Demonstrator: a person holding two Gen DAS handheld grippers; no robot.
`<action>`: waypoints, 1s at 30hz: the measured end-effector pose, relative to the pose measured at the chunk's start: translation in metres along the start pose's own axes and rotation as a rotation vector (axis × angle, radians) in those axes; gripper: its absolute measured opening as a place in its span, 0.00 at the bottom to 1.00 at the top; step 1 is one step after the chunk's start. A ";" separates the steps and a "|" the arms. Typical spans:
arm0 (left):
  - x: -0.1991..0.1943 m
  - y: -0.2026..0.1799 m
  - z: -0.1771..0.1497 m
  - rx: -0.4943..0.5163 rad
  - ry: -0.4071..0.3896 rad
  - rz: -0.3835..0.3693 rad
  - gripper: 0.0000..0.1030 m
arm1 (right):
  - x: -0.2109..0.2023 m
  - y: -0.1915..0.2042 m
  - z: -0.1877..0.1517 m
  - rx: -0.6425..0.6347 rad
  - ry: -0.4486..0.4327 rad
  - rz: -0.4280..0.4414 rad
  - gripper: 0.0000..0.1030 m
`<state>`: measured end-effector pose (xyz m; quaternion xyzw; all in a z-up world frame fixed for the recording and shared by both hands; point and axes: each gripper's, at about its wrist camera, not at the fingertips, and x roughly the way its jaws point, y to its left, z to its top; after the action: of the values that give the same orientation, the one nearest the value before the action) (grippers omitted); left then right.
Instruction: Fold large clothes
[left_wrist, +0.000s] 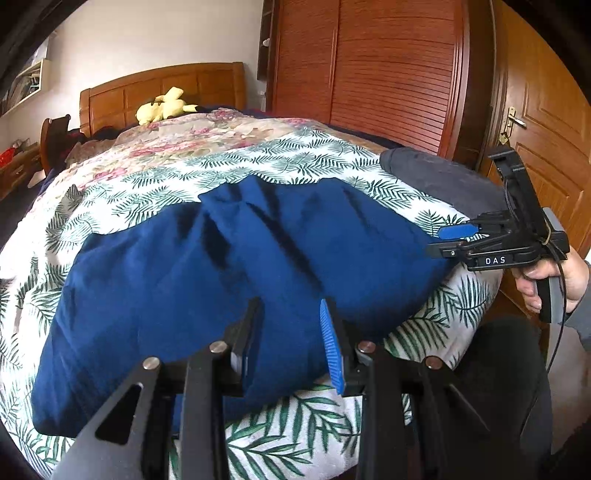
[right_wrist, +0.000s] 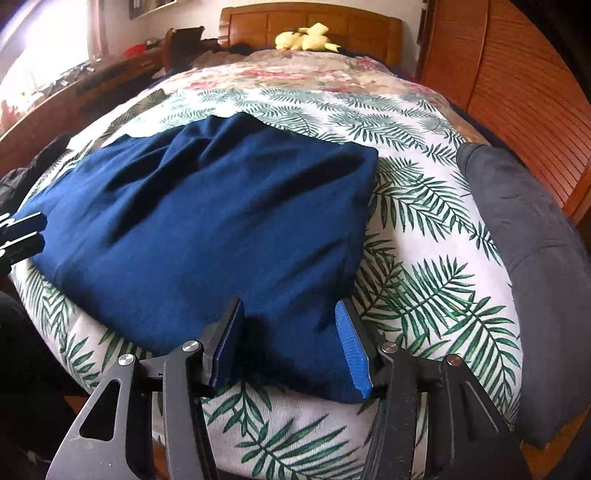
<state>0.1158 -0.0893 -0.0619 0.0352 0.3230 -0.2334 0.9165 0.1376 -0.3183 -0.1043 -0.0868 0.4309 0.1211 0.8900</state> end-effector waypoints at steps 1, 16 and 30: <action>0.000 -0.002 0.000 0.002 0.001 0.002 0.29 | -0.001 -0.001 -0.001 0.001 -0.003 0.002 0.52; 0.030 -0.030 -0.002 0.023 0.089 0.064 0.29 | -0.011 -0.015 -0.009 -0.046 -0.052 0.044 0.53; 0.043 -0.024 -0.014 0.002 0.155 0.088 0.29 | 0.026 -0.035 -0.014 0.080 0.073 0.178 0.68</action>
<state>0.1269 -0.1250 -0.0972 0.0681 0.3907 -0.1899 0.8981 0.1525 -0.3517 -0.1313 -0.0170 0.4737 0.1791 0.8621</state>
